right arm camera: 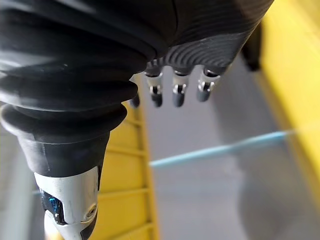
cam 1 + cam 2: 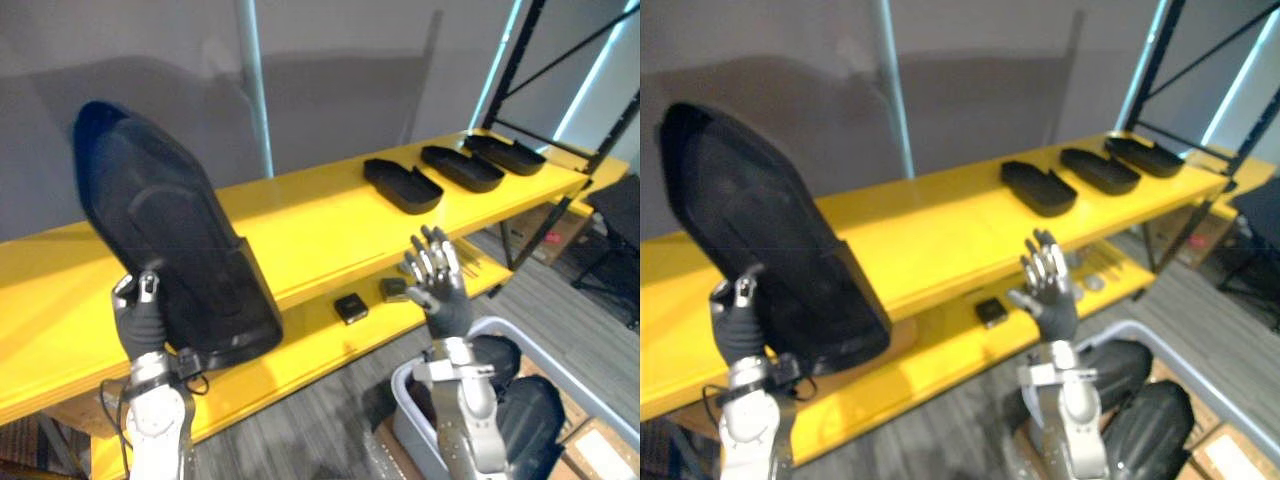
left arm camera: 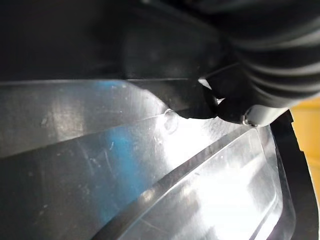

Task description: Walk over and take plastic housings, then place them on the shelf

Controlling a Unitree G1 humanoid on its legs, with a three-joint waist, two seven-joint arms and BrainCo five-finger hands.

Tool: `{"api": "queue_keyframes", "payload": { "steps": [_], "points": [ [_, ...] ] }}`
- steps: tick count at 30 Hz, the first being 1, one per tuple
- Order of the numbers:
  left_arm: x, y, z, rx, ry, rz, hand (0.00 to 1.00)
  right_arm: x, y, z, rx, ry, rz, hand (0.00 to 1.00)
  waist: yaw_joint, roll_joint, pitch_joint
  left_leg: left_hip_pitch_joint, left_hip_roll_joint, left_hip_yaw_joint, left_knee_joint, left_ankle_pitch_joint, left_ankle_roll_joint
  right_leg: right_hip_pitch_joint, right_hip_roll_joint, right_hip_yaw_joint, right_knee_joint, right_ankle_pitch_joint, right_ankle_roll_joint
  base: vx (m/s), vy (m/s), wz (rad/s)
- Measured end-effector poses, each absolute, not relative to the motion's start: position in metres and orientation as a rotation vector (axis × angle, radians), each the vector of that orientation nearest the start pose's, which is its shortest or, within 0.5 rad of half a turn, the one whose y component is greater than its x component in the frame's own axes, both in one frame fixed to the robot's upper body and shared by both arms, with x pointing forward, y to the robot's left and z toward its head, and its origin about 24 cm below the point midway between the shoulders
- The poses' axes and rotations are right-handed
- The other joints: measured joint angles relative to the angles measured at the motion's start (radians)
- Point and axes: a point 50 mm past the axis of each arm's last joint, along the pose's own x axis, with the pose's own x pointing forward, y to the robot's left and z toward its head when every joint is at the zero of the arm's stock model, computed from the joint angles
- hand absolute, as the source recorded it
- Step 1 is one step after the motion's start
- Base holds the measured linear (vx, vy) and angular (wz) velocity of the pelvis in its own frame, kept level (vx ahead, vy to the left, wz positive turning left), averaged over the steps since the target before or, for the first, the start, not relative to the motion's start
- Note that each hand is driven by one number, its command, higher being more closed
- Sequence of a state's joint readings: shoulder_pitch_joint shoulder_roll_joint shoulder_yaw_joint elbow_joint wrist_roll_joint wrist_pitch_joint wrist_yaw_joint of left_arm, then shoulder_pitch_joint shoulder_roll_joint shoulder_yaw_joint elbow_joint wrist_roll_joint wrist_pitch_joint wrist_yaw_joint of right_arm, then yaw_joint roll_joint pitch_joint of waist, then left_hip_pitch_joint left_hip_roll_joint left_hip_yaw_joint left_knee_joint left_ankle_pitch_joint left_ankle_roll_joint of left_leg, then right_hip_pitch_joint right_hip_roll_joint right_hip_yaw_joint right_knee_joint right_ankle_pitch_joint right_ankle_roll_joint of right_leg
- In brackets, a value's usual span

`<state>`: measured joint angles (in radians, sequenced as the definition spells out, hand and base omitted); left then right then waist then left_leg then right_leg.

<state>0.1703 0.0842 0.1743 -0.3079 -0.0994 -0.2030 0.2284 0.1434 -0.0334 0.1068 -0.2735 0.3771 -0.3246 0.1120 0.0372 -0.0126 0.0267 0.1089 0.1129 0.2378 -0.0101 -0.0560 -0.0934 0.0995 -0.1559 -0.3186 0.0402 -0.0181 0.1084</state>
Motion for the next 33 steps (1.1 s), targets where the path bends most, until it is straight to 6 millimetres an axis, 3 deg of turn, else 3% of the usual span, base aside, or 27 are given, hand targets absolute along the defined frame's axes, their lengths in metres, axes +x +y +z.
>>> {"api": "queue_keyframes", "payload": {
  "steps": [3, 7, 9, 11, 15, 19, 22, 25, 29, 33],
  "points": [
    [0.212, 0.216, 0.099, -0.014, -0.348, 0.369, 1.00, 0.216, -0.150, 0.100, 0.338, -0.443, 0.110, 0.00, -0.004, 0.004, -0.009, 0.007, 0.001, 0.030, -0.002, 0.005, -0.007, -0.013, 0.002, 0.028, -0.003, 0.009, 0.000, 0.00, 0.006, -0.29],
    [0.221, 0.210, 0.100, -0.025, -0.320, 0.292, 1.00, 0.209, -0.164, 0.089, 0.328, -0.391, 0.023, 0.00, -0.035, 0.016, -0.009, 0.024, -0.001, 0.058, -0.008, 0.004, -0.007, -0.013, 0.003, 0.051, -0.006, 0.015, 0.001, 0.03, 0.013, -0.15],
    [0.233, 0.211, 0.102, -0.024, -0.301, 0.289, 1.00, 0.205, -0.167, 0.082, 0.332, -0.342, -0.004, 0.00, -0.034, 0.019, -0.009, 0.044, 0.002, 0.089, -0.017, 0.004, -0.008, -0.013, 0.008, 0.079, -0.006, 0.015, 0.000, 0.01, 0.013, -0.33],
    [0.257, 0.216, 0.102, 0.004, -0.242, 0.315, 1.00, 0.200, -0.167, 0.074, 0.360, -0.297, -0.014, 0.00, -0.056, 0.023, -0.011, 0.051, 0.003, 0.114, -0.018, -0.001, -0.011, -0.019, 0.010, 0.101, -0.006, 0.018, -0.001, -0.02, 0.009, -0.29],
    [0.286, 0.227, 0.086, 0.029, -0.096, 0.389, 1.00, 0.193, -0.160, 0.065, 0.393, -0.228, 0.015, 0.00, -0.094, 0.030, -0.011, 0.052, 0.005, 0.163, -0.018, -0.003, -0.011, -0.047, 0.018, 0.152, -0.009, 0.035, -0.003, -0.03, 0.015, -0.38],
    [0.304, 0.249, 0.066, 0.047, 0.080, 0.489, 1.00, 0.178, -0.149, 0.044, 0.362, -0.079, 0.049, 0.00, -0.138, 0.045, -0.006, 0.066, 0.011, 0.220, -0.018, -0.009, -0.018, -0.072, 0.033, 0.210, -0.007, 0.044, -0.007, -0.01, 0.004, -0.43],
    [0.315, 0.271, 0.073, 0.078, 0.130, 0.546, 1.00, 0.163, -0.150, 0.021, 0.257, 0.049, 0.037, 0.00, -0.162, 0.067, 0.007, 0.060, 0.012, 0.256, -0.019, -0.010, -0.019, -0.107, 0.039, 0.243, 0.005, 0.046, -0.008, -0.01, 0.003, -0.32],
    [0.321, 0.300, 0.091, 0.002, 0.119, 0.637, 1.00, 0.146, -0.162, -0.009, 0.147, 0.200, -0.007, 0.00, -0.179, 0.100, 0.023, 0.022, 0.005, 0.271, -0.018, -0.009, -0.018, -0.166, 0.037, 0.270, 0.024, 0.046, -0.007, -0.02, 0.013, -0.18],
    [0.311, 0.336, 0.090, -0.050, 0.166, 0.749, 1.00, 0.138, -0.175, -0.010, 0.048, 0.192, -0.007, 0.00, -0.191, 0.130, 0.050, -0.020, -0.001, 0.295, -0.015, -0.006, -0.013, -0.234, 0.038, 0.299, 0.045, 0.046, -0.007, -0.01, 0.005, -0.18],
    [0.305, 0.354, 0.090, -0.092, 0.195, 0.827, 1.00, 0.143, -0.175, -0.003, 0.025, 0.142, -0.007, 0.00, -0.189, 0.123, 0.082, -0.060, -0.005, 0.299, -0.008, 0.003, -0.008, -0.289, 0.038, 0.317, 0.070, 0.046, -0.007, -0.01, -0.006, -0.06]
  ]
}}
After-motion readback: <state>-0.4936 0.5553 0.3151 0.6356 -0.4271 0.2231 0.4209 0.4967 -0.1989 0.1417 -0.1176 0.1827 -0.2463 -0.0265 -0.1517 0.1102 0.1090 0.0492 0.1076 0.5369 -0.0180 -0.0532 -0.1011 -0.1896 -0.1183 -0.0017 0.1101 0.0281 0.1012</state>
